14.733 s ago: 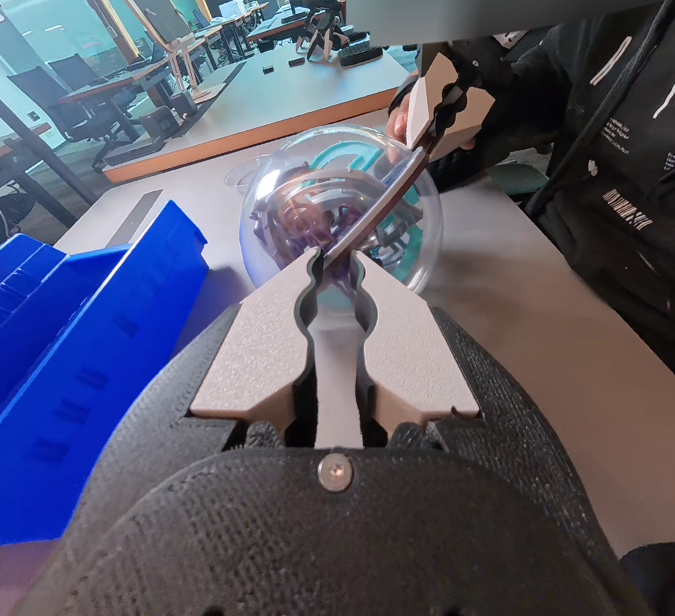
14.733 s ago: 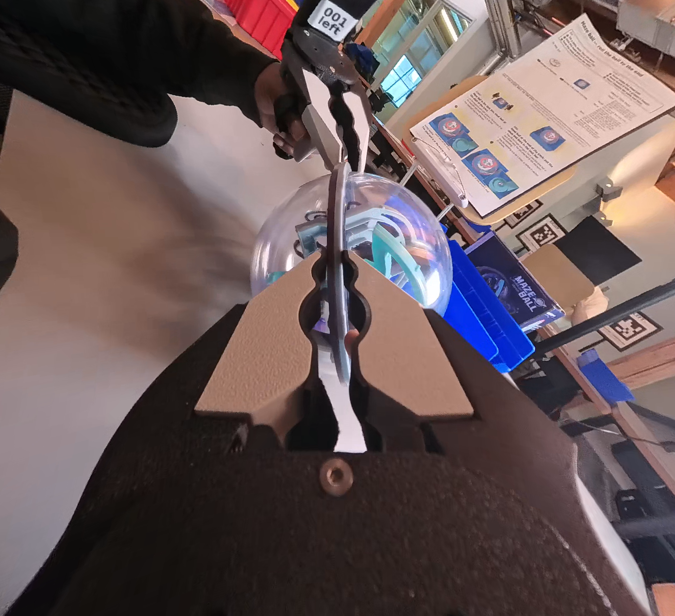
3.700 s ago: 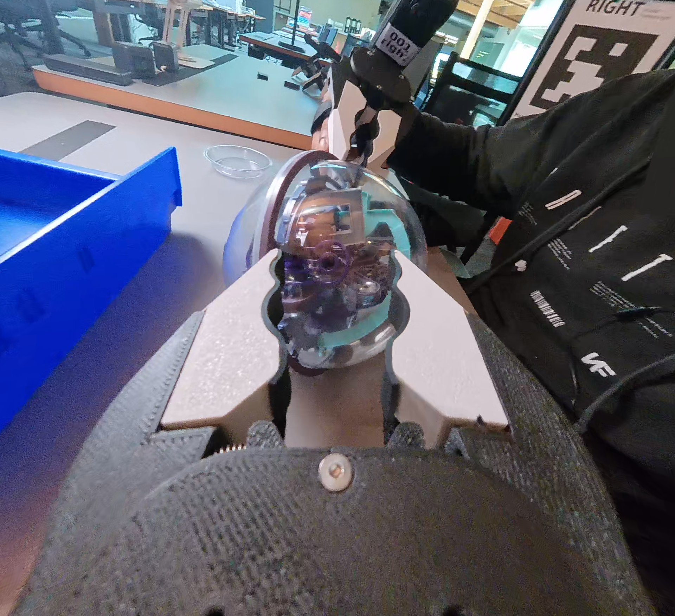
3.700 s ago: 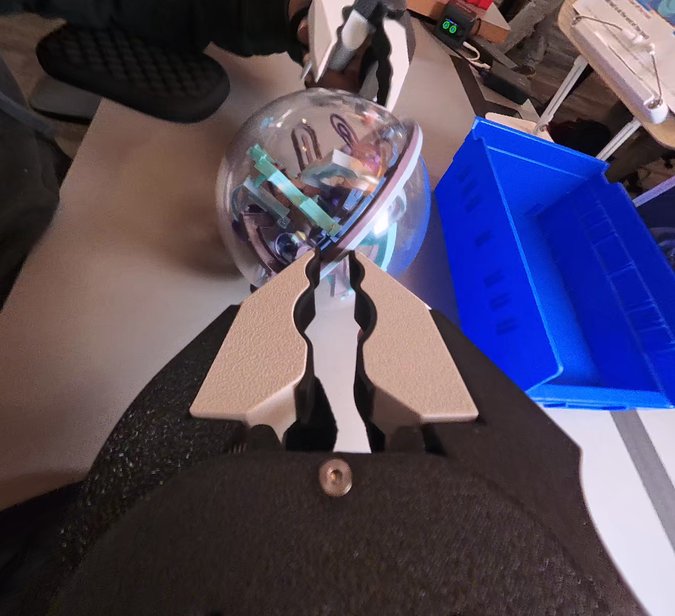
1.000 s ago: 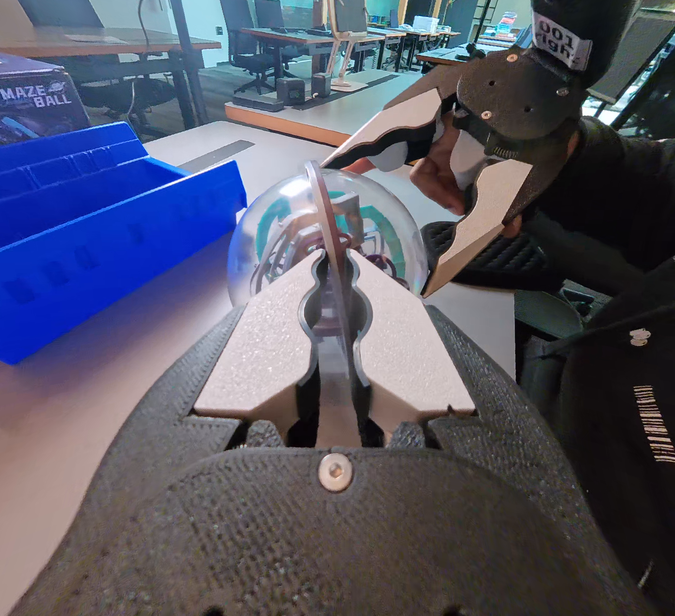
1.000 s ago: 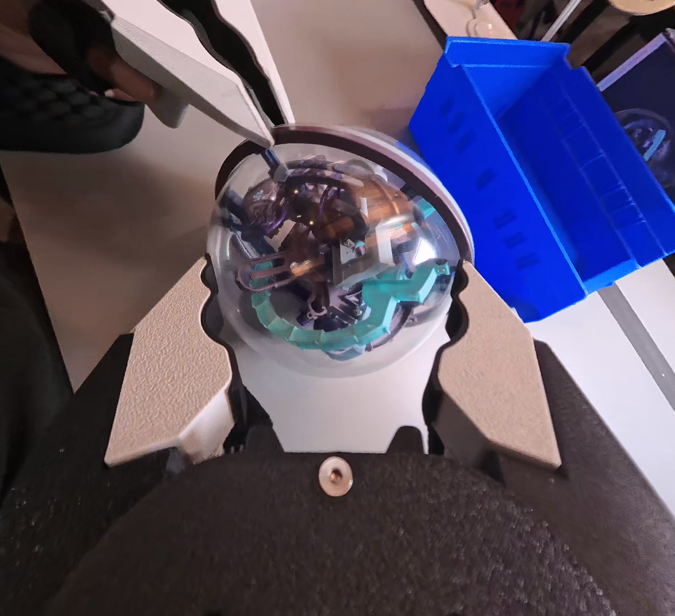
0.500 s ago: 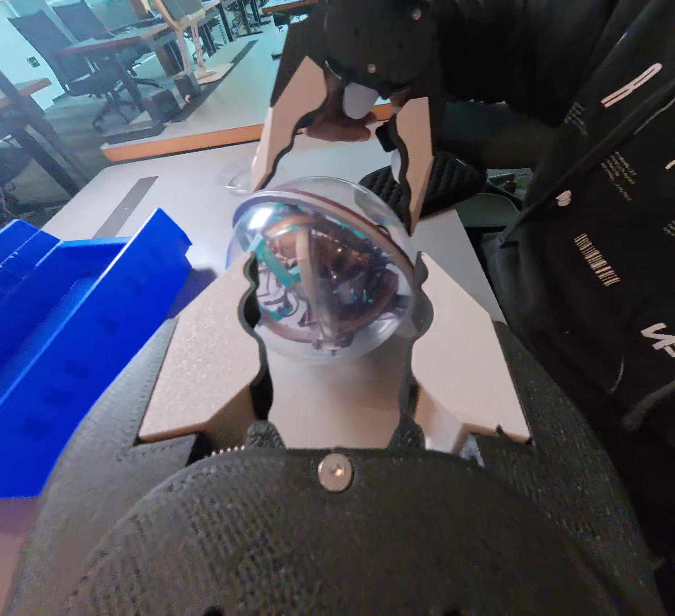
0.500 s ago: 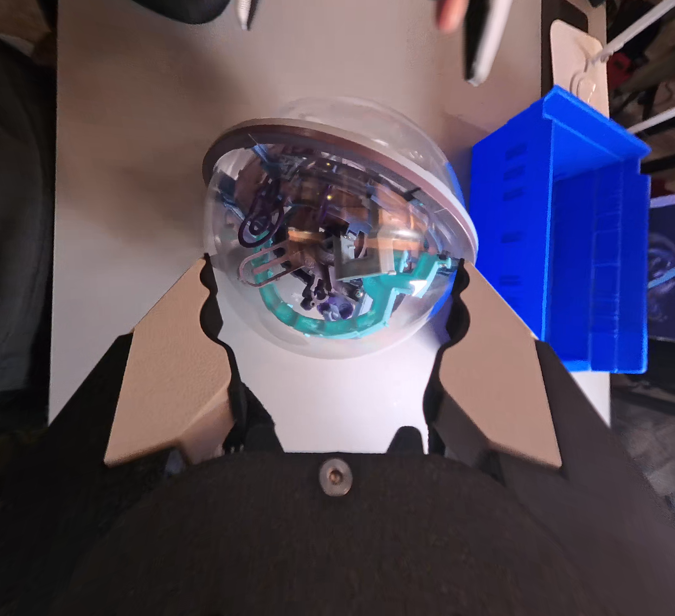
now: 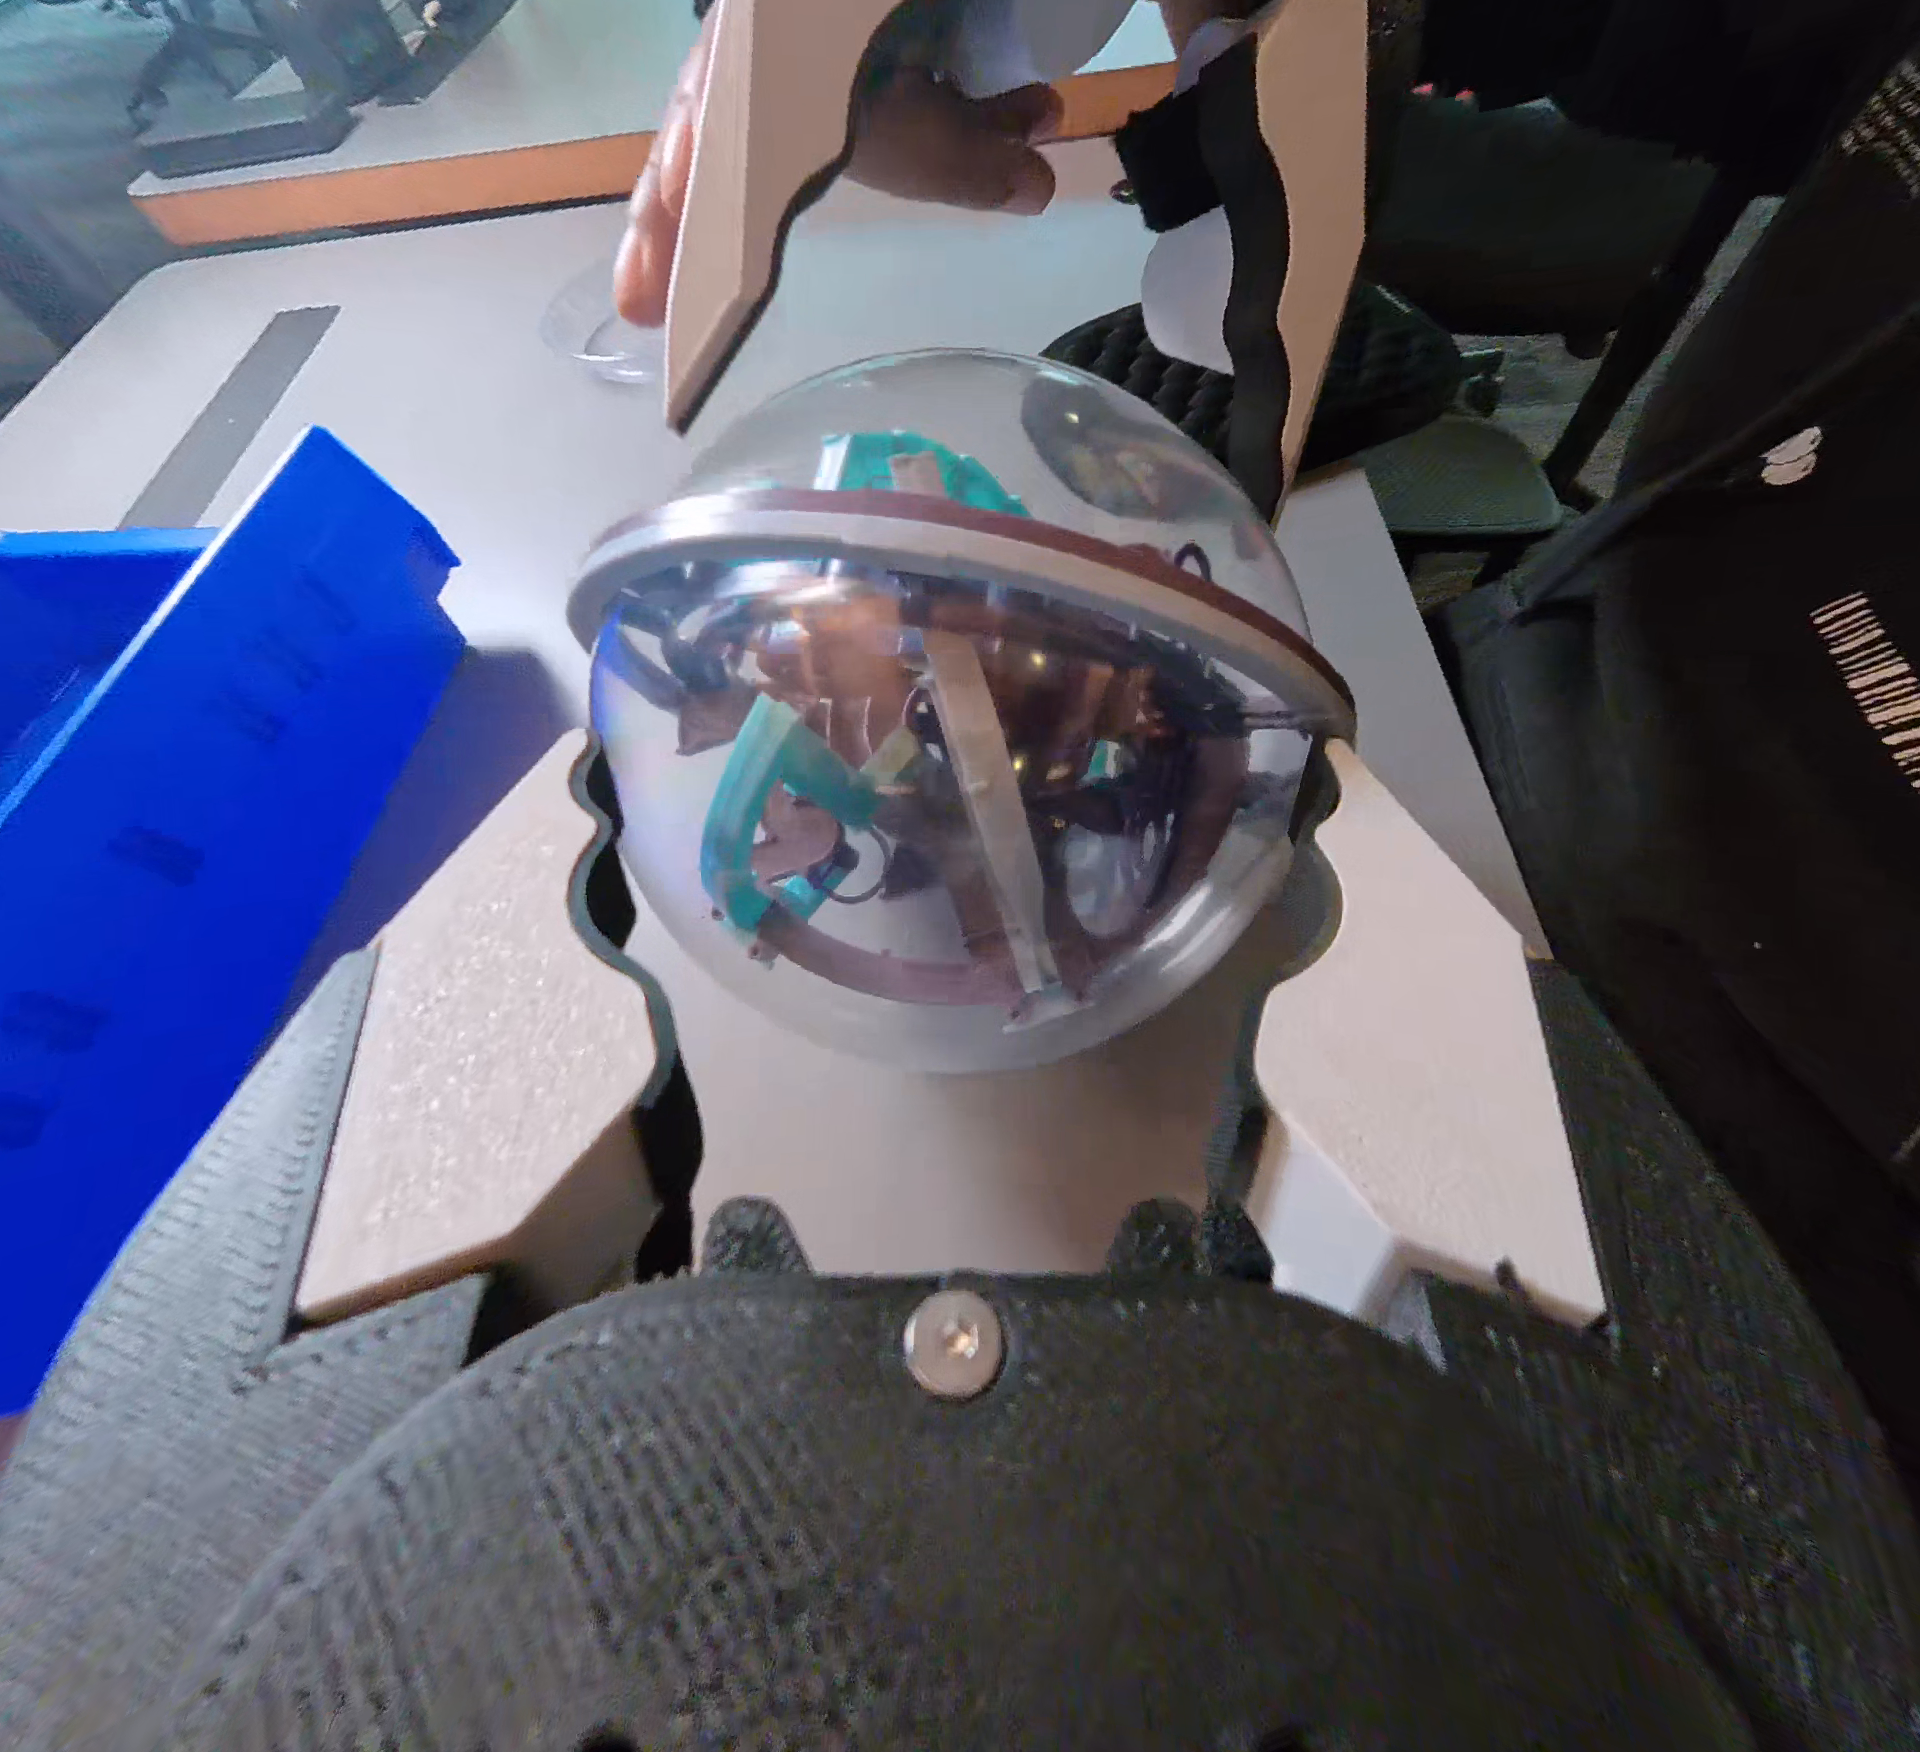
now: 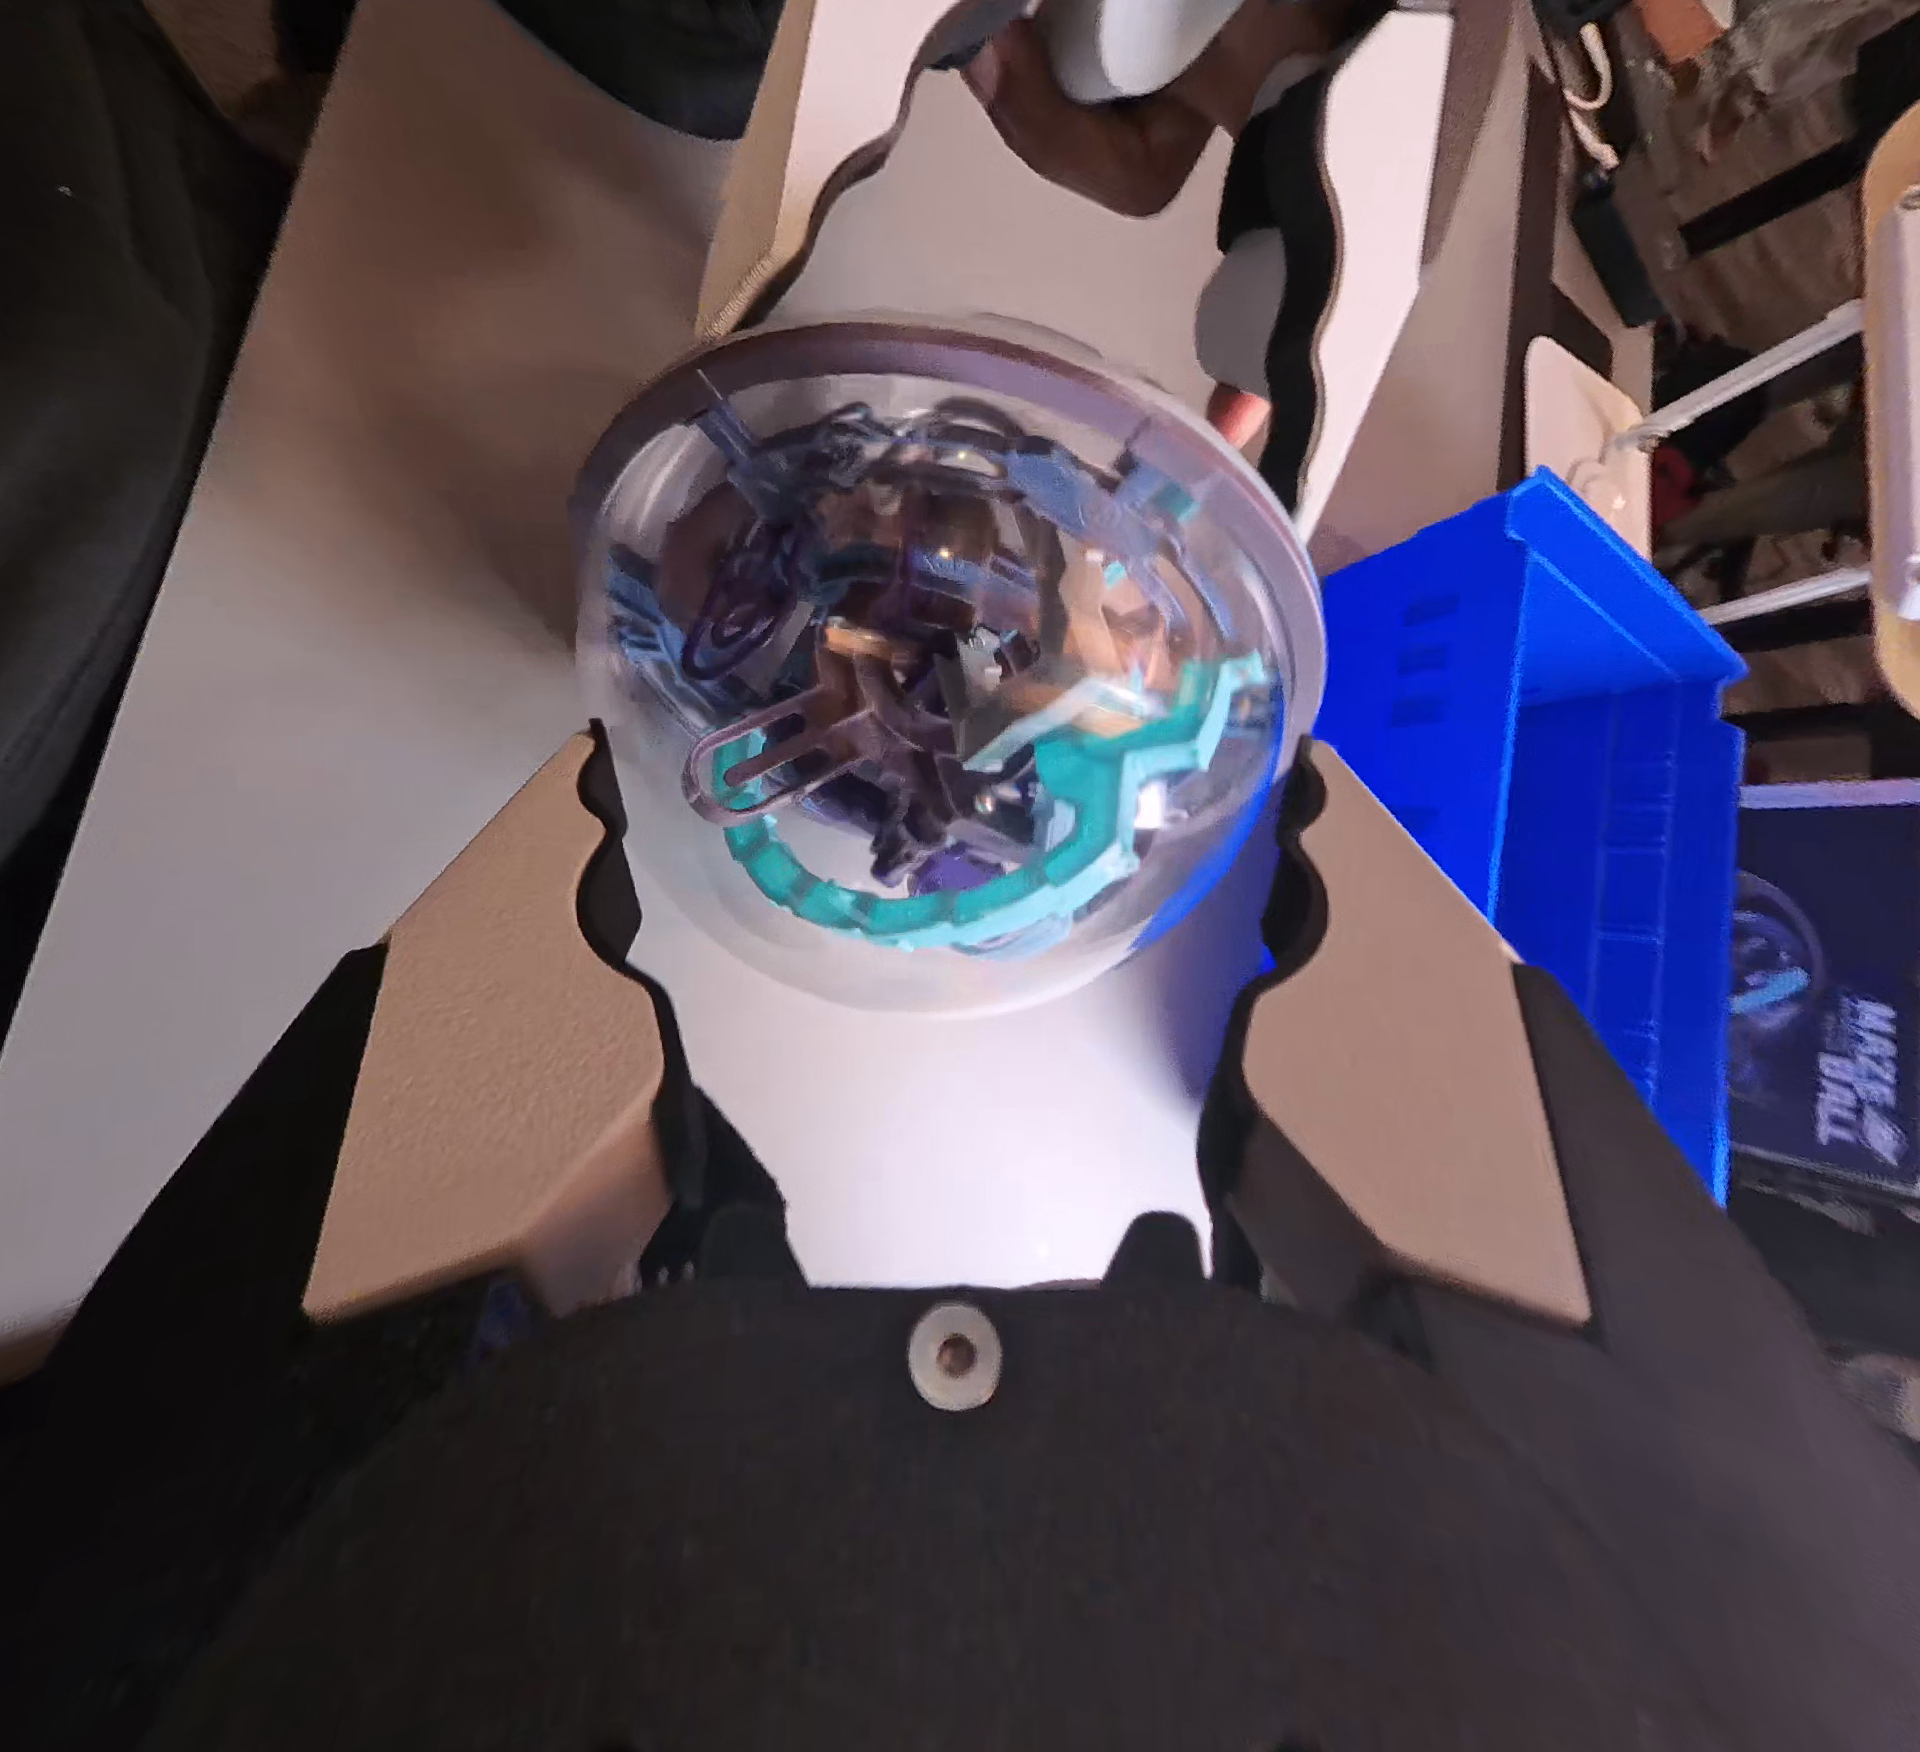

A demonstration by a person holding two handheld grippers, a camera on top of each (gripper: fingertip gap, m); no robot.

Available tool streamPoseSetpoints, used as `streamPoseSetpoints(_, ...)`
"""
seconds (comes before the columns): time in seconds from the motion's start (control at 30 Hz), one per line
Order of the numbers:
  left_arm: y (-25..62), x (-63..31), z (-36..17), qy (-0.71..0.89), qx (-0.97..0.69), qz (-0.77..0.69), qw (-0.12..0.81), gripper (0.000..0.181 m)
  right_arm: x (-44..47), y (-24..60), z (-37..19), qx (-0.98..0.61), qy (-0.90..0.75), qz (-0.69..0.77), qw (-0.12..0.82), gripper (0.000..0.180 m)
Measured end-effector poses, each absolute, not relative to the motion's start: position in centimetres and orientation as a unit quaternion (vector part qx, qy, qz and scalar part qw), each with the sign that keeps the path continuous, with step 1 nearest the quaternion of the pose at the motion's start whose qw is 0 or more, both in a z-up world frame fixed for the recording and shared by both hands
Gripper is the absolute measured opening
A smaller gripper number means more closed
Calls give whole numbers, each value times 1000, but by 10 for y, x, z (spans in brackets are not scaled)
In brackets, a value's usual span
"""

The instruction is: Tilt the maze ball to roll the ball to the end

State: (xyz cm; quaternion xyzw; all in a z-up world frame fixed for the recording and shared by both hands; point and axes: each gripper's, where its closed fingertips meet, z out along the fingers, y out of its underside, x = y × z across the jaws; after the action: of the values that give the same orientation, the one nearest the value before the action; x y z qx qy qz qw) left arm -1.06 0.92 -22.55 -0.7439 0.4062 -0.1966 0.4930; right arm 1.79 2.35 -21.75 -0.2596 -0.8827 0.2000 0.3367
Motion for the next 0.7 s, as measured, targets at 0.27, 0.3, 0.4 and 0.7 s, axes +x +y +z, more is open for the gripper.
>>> streamPoseSetpoints(0.27,6,2,-223,386,-744,-164,520,107,48,39,-233,-329,-852,193,358,121)
streamPoseSetpoints(0.3,6,4,-222,388,-743,-163,521,106,50,40,-233,-336,-847,203,358,121)
streamPoseSetpoints(0.4,9,8,-223,398,-739,-151,522,106,52,42,-233,-349,-839,219,356,122)
streamPoseSetpoints(0.7,19,8,-228,412,-744,-162,500,123,44,48,-232,-377,-821,272,333,122)
